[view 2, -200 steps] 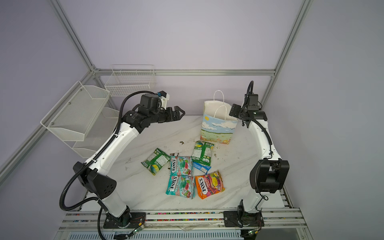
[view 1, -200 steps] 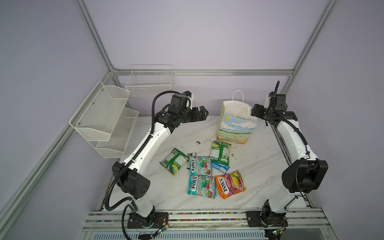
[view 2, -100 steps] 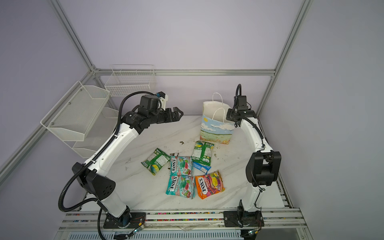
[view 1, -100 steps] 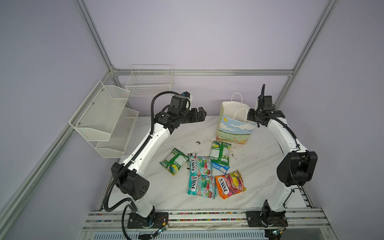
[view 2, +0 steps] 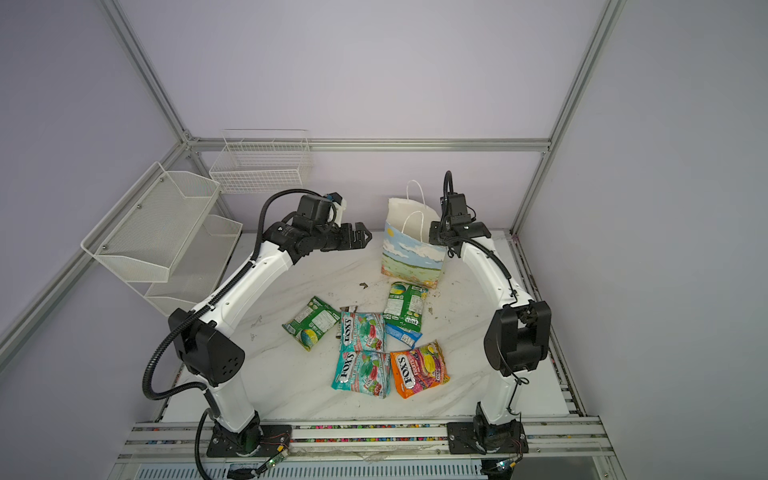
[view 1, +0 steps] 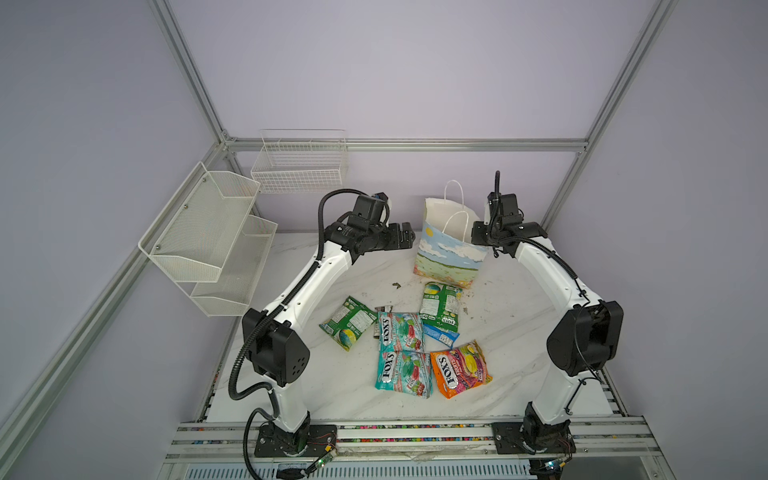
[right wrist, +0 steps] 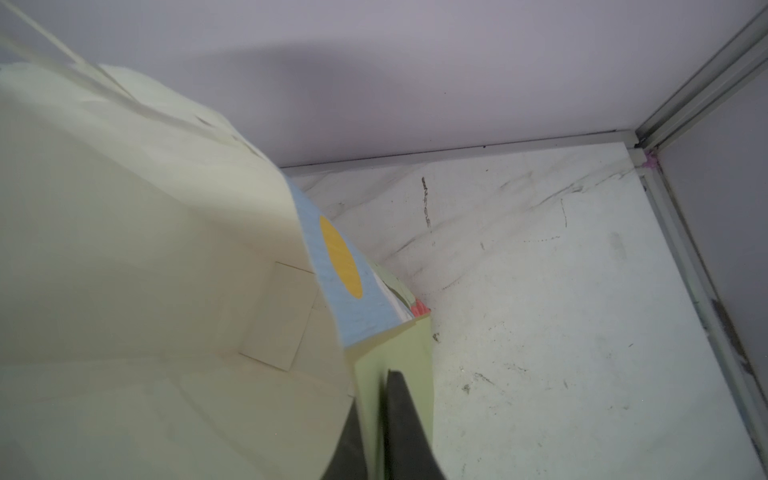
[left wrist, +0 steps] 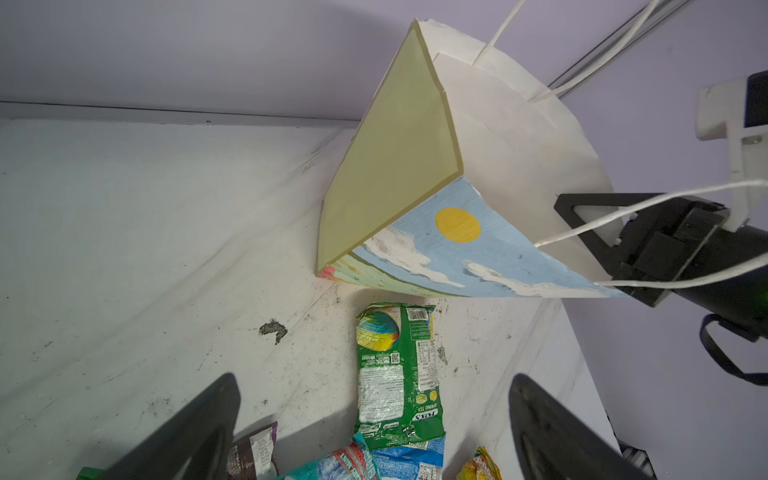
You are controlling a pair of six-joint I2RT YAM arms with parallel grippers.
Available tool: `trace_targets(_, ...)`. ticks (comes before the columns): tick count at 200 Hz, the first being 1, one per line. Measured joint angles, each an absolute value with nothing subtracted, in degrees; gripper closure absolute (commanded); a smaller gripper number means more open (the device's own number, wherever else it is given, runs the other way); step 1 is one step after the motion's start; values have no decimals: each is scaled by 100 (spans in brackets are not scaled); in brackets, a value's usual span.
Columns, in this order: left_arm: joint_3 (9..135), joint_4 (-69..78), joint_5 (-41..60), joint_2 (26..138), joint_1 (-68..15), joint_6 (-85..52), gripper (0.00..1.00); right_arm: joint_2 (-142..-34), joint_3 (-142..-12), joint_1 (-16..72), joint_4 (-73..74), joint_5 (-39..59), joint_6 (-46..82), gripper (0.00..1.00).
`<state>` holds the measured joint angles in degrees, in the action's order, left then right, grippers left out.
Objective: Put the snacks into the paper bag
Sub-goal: 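Grasp the paper bag's top edges with both grippers and pull it nearer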
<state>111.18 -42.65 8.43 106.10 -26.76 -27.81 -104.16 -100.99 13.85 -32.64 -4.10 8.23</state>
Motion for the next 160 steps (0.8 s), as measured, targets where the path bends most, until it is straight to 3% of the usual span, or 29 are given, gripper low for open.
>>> trace_targets(120,11987,-4416,770,11017,-2471,-2679,0,-10320,-9896,2591,-2703,-666,327,98)
trace_targets(160,11987,-4547,604,11017,-2217,-2611,8,-10287,-9874,2722,-2563,-670,237,99)
